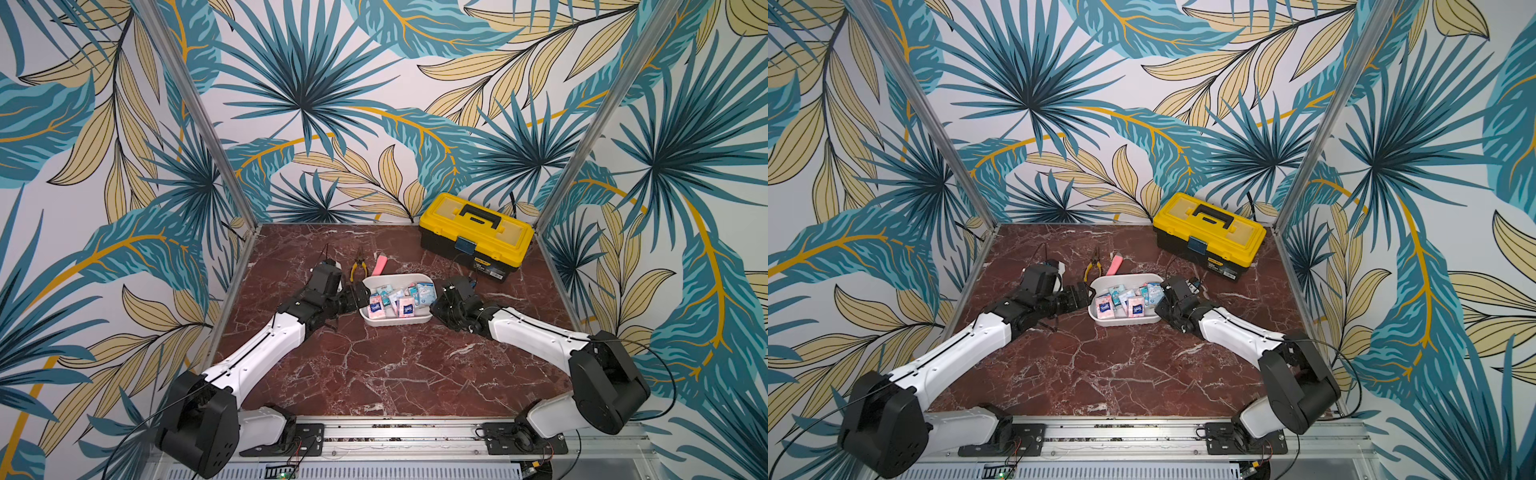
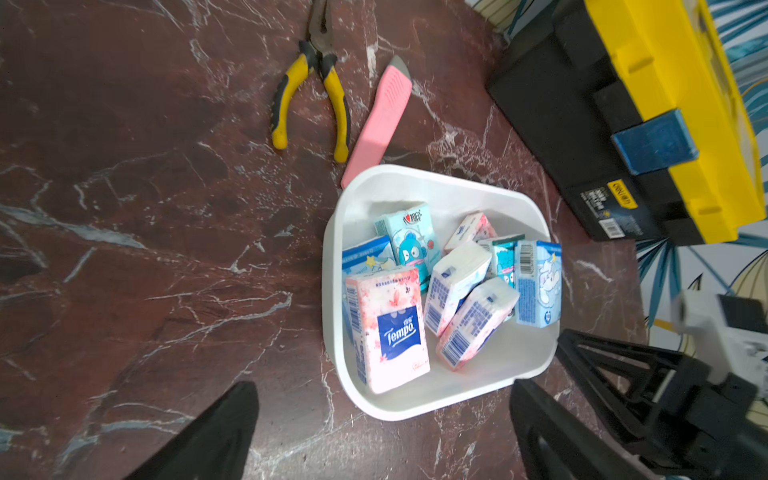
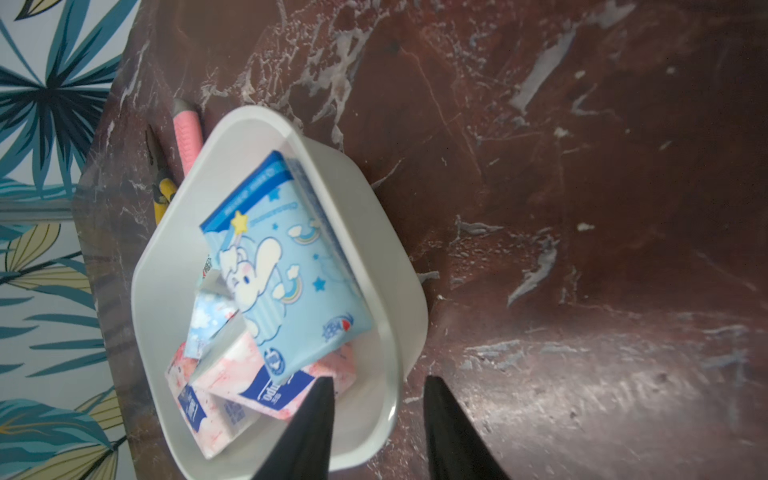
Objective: Take the pocket tissues out of the storage box
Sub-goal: Adjust the storage box at the center of the board, then pick up the pocket tissues from the storage box.
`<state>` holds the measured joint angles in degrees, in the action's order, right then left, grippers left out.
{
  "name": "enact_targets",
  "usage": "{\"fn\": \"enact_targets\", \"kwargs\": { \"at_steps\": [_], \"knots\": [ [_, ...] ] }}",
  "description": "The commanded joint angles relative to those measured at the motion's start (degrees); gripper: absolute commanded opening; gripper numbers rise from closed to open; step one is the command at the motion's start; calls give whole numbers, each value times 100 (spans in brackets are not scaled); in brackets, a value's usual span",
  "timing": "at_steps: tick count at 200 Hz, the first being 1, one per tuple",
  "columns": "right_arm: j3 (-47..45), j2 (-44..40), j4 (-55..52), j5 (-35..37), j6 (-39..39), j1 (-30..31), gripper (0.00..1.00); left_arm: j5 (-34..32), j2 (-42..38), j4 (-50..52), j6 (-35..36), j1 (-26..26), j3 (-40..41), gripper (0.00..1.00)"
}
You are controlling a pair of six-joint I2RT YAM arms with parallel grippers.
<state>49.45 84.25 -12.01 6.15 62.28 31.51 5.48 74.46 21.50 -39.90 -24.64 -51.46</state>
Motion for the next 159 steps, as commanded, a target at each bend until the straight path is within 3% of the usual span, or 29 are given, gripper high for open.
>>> {"fn": "enact_targets", "kwargs": {
  "at_steps": [1, 53, 97, 159],
  "knots": [
    [91, -362, -611, 320, -875, 18, 48, -521, 421, 908, 308, -301, -751, 99],
    [122, -1002, -1195, 802, -2533, -141, 67, -1153, 1520, 2080, 457, -865, -2100, 98],
    [91, -1602, -1471, 1217, -3526, -332, 99, -1202, 2038, 2175, 183, -1003, -2446, 94],
    [47, -1990, -1734, 1442, -3916, -486, 99, -1160, 2485, 2134, -130, -1007, -2583, 87]
  ]
}}
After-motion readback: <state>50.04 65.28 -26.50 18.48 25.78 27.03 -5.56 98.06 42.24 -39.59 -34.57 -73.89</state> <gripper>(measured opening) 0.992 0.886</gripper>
